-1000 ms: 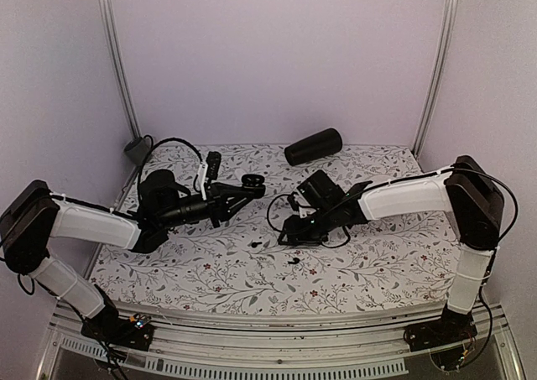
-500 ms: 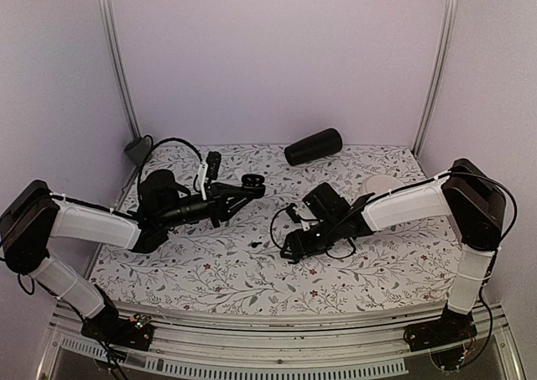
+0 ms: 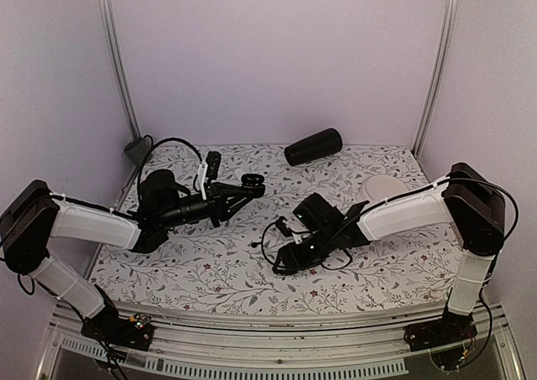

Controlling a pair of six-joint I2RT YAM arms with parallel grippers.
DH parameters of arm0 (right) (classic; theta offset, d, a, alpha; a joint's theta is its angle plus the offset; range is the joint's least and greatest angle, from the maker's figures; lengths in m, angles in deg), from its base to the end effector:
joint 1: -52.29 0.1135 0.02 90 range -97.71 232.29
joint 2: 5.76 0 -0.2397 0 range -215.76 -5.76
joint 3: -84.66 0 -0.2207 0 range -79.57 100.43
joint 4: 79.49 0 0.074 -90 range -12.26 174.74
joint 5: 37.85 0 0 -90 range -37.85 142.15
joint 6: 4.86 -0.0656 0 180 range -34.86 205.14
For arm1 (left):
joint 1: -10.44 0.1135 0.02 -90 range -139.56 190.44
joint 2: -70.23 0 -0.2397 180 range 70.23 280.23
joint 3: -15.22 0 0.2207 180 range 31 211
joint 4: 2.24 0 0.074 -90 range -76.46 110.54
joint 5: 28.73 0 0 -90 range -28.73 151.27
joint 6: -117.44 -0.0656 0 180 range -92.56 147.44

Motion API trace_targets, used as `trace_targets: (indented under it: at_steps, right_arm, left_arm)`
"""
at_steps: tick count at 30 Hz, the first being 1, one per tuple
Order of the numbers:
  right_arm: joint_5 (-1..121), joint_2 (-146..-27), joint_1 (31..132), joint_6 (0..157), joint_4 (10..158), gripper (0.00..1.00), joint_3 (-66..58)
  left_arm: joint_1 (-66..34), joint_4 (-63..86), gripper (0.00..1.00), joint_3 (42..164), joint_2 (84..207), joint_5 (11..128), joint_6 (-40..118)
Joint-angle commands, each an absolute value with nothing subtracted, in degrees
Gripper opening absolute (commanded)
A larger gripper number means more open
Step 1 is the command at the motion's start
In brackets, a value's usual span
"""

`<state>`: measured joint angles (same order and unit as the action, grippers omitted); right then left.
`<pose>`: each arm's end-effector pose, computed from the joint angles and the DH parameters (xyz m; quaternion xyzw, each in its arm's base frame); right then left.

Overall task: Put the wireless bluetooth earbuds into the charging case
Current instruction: Adjust the right earbud at the center of the board.

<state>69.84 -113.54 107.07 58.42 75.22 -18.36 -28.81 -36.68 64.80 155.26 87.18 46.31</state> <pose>0.1907 0.3047 0.1155 -0.2726 0.9061 0.2995 0.1223 0.2235 -0.2196 0.2219 0.2776 0.6564 -0.4715 0.5194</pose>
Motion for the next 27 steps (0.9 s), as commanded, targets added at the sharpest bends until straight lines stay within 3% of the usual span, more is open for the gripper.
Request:
trace_targets:
  at_steps: [1, 9, 27]
  right_arm:
    - [66.56, -109.55, 107.49, 56.5, 72.93, 0.61, -19.81]
    - [65.3, -109.86, 108.24, 59.07, 73.13, 0.59, -20.9]
    - [57.69, -110.7, 113.75, 62.63, 74.39, 0.35, -23.08]
  left_arm:
    - [-28.14, -38.31, 0.0, 65.54, 155.12, 86.91, 46.06]
    - [-28.14, -37.89, 0.0, 65.72, 154.91, 86.65, 46.1]
    - [-28.22, -37.78, 0.0, 65.5, 154.94, 85.13, 46.29]
